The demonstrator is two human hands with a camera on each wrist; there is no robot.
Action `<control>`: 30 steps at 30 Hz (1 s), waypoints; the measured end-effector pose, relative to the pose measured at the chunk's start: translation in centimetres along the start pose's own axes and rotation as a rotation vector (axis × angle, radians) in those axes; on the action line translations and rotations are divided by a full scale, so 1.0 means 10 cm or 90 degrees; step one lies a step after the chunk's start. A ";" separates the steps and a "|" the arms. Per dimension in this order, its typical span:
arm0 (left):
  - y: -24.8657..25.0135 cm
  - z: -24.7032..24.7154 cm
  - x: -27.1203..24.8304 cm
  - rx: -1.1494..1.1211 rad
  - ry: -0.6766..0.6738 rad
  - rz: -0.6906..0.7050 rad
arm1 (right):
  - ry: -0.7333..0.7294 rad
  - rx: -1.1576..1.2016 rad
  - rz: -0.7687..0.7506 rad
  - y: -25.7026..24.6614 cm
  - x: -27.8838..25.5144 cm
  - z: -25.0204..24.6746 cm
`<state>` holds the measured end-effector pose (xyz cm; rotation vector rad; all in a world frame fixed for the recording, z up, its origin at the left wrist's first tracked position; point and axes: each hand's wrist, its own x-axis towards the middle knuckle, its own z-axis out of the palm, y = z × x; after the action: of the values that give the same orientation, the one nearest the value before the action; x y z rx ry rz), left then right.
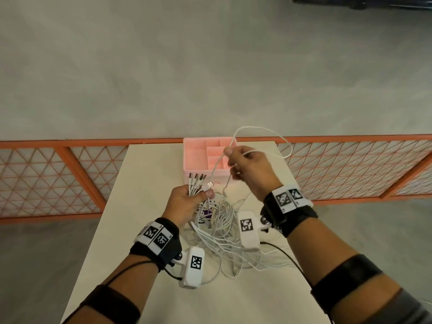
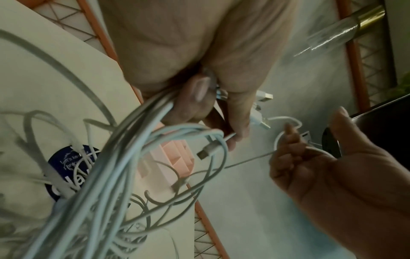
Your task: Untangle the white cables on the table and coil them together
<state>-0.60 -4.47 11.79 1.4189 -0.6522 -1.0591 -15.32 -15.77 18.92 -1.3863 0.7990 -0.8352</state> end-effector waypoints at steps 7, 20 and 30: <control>0.03 0.09 -0.08 0.025 -0.031 0.036 | -0.075 -0.081 0.097 0.41 -0.14 0.18; -0.31 -0.14 -0.04 0.073 0.029 -0.074 | 0.005 -0.044 0.161 0.13 0.02 -0.06; -0.19 -0.01 -0.08 -0.044 -0.006 -0.019 | 0.020 0.182 0.306 0.17 -0.05 -0.09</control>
<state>-1.25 -3.44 10.10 1.3686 -0.5974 -1.1031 -16.28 -15.71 17.19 -0.8788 0.9469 -0.5658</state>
